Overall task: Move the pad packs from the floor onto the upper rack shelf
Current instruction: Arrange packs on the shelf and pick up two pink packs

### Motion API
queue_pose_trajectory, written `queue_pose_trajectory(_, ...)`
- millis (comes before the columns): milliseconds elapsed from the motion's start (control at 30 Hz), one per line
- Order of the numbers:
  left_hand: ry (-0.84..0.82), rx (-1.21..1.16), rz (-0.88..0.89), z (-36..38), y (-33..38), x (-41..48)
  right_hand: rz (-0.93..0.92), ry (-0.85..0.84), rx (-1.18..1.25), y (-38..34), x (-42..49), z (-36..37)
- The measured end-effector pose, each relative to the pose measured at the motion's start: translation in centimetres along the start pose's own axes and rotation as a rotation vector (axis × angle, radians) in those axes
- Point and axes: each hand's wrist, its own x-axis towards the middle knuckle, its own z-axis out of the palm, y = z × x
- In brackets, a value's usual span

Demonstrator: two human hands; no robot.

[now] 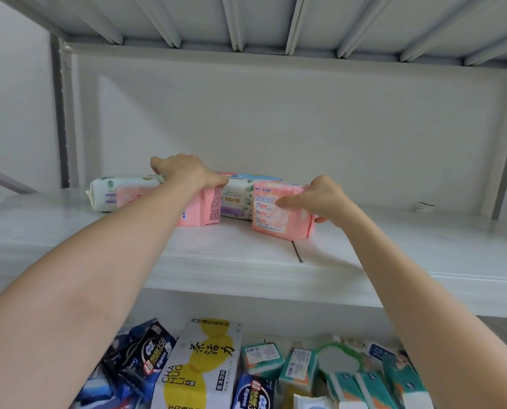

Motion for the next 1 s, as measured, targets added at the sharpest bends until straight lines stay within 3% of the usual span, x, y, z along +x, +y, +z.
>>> queue_pose_trajectory(133, -0.007, 0.033, 0.002, 0.1, 0.8, -0.1, 0.022, -0.032, 0.005, 0.2, -0.1, -0.5)
queue_pose_trajectory(267, -0.041, -0.086, 0.024, -0.6, 0.1, -0.6, 0.033, -0.058, 0.096, 1.0, -0.5, -0.9)
queue_pose_trajectory(500, -0.309, -0.234, 0.073, -4.0, -2.6, -3.7, 0.010, 0.001, 0.263, 2.0, -1.7, -1.0)
queue_pose_trajectory(700, -0.175, -0.515, 0.055, -3.8, -5.9, -6.1, -0.006, 0.037, 0.376, 2.6, -3.0, -0.9)
queue_pose_trajectory(867, -0.148, -1.036, 0.009, -2.0, -7.4, -8.4, -0.060, 0.072, 0.456, 2.5, -4.1, -1.0)
queue_pose_trajectory(1000, -0.108, -1.223, 0.024, -1.0, -8.1, -10.0, -0.070, 0.134, 0.519, 2.6, -5.0, -1.2)
